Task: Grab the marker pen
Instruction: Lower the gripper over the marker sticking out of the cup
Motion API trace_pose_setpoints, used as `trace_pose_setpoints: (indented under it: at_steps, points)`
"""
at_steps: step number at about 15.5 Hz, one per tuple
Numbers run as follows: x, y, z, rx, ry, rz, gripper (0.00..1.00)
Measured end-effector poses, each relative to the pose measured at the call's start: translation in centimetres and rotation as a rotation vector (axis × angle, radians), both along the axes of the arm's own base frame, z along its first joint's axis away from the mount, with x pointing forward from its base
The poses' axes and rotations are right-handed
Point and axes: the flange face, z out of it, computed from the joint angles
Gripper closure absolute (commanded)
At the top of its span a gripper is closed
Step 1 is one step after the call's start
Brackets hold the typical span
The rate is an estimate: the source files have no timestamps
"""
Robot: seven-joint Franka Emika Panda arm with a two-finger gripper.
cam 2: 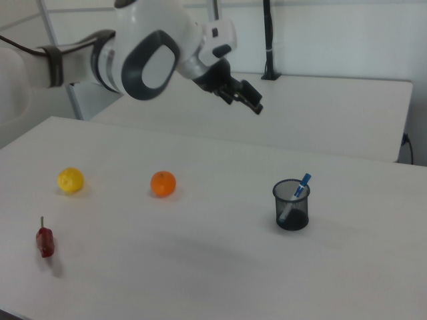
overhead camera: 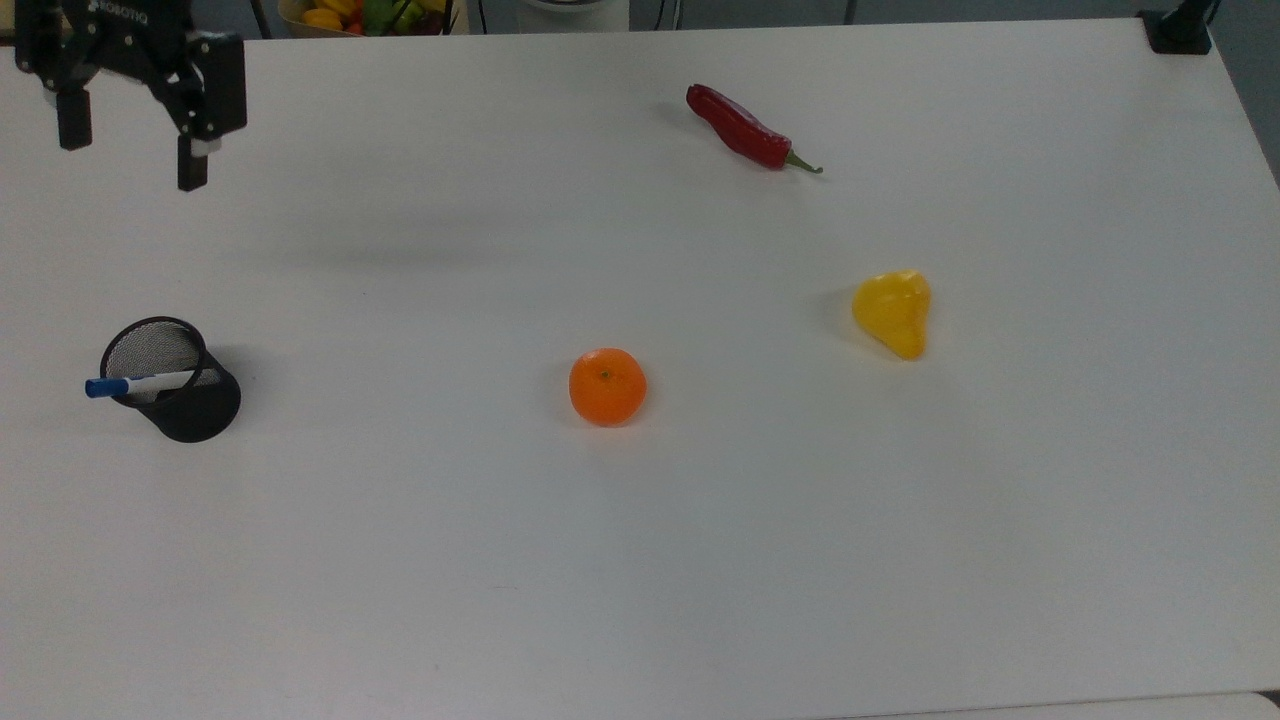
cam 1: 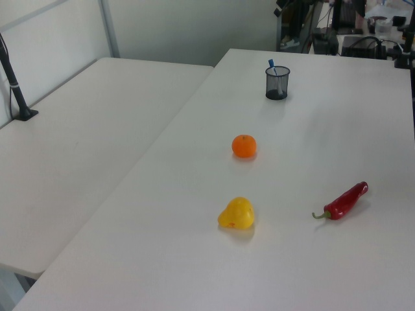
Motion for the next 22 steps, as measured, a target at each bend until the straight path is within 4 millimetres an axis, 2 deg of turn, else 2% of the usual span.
trace_pose_setpoints:
  at_steps: [2, 3, 8, 22]
  points:
    - [1.0, -1.3, -2.4, -0.018, -0.002, -0.021, 0.16]
    - [1.5, -1.8, -3.7, -0.027, -0.004, -0.029, 0.24]
    - [3.4, -3.7, -9.1, -0.053, -0.026, -0.071, 0.28]
    - [5.1, -6.4, -16.7, -0.078, -0.1, -0.136, 0.28]
